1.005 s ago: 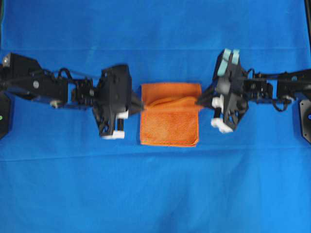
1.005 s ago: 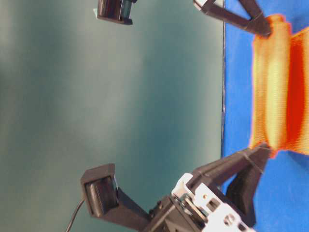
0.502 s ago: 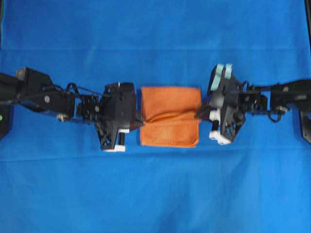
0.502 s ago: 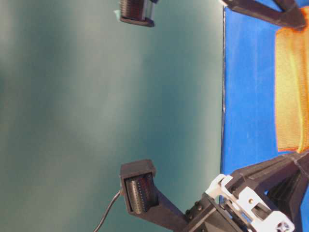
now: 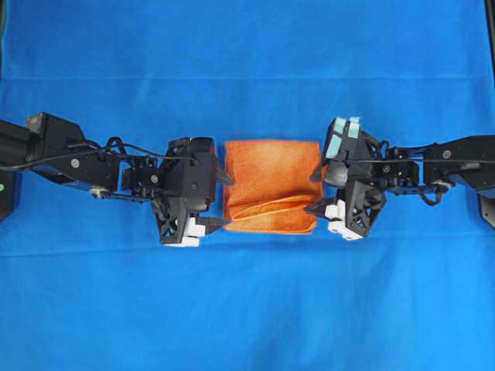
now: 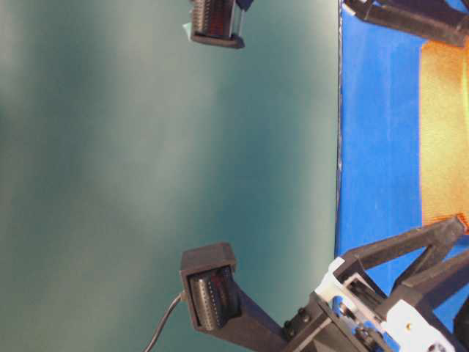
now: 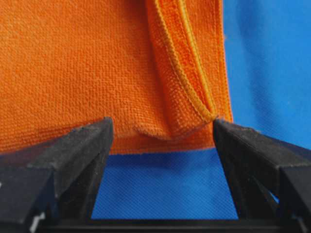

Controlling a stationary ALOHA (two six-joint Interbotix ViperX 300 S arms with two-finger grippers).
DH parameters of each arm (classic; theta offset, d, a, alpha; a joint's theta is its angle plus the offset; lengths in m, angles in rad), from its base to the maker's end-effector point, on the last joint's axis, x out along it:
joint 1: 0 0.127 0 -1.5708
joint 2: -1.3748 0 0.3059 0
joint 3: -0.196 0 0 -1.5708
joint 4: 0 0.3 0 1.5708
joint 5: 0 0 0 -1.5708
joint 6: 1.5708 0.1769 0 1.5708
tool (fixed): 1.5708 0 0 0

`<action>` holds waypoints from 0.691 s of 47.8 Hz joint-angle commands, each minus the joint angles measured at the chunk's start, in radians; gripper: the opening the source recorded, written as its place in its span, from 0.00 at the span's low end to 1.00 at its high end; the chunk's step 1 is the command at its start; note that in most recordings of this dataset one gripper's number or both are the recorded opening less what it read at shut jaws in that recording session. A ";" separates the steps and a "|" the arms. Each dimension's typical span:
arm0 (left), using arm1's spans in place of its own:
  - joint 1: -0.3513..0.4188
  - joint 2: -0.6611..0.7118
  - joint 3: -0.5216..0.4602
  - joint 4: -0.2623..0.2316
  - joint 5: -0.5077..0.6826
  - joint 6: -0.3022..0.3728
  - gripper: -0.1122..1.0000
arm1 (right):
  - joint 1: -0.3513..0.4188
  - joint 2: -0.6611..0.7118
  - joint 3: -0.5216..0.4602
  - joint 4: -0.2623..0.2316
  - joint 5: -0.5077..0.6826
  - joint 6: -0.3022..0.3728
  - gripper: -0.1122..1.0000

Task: Fold the orange towel.
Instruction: 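Release the towel and pull both grippers back outward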

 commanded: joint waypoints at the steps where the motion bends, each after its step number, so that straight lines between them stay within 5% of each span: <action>1: -0.005 -0.055 -0.006 0.000 0.018 0.006 0.77 | 0.011 -0.048 -0.031 -0.003 0.023 -0.005 0.69; 16: -0.005 -0.336 0.048 0.000 0.189 0.011 0.73 | 0.049 -0.293 -0.043 -0.025 0.140 -0.008 0.67; 33: -0.003 -0.744 0.253 0.000 0.149 0.011 0.72 | 0.044 -0.638 0.075 -0.115 0.150 -0.009 0.66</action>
